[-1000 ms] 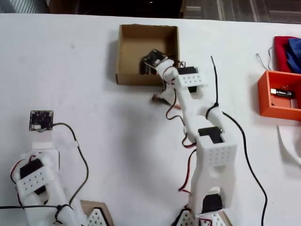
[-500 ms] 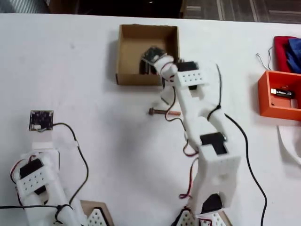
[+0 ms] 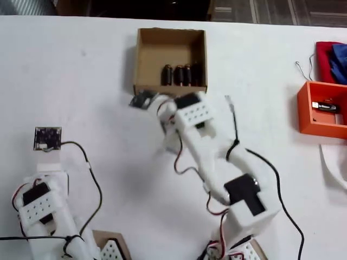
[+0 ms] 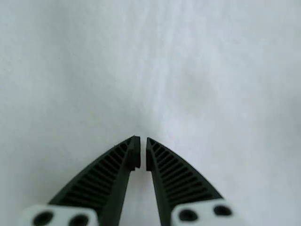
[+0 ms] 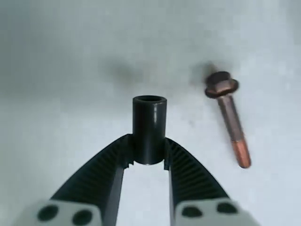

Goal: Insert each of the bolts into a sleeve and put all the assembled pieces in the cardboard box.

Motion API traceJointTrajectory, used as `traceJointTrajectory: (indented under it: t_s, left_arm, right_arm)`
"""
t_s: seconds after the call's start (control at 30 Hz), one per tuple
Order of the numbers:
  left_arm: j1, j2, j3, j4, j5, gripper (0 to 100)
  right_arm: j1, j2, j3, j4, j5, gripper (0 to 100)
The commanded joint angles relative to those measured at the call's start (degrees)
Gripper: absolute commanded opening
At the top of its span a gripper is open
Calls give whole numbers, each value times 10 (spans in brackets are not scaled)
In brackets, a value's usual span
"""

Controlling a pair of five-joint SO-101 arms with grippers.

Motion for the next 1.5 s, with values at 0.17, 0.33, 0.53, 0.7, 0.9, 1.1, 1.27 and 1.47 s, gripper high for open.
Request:
traceJointTrajectory:
  t_s: [0.17,0.33,0.53,0.7,0.9,1.1,1.27,1.47]
  left_arm:
    - [-4,-7,-3,-9,-3,53]
    - [-4,-7,-3,-9,-3,53]
    - [-4,-7,-3,-9,-3,53]
    - [-4,-7,-3,-9,-3,53]
    - [-4,-7,-3,-9,-3,53]
    - [-4,-7,-3,-9,-3,53]
    - [-4,-7,-3,-9,-3,53]
    - [-4,-7,-3,-9,-3,53]
  right_arm:
    - [-51,-64,144,-137,5,21]
    - [-51,-64,155,-126,5,39]
    - [-51,-69,152,-114,5,117]
    - [-52,-69,151,-115,5,109]
    - [-52,-65,133,-115,-13,111]
    - [-52,-63,114,-133,-30,112]
    - [-52,-46,113,-139,-31,112]
    - [-49,12,112,-166,-32,111]
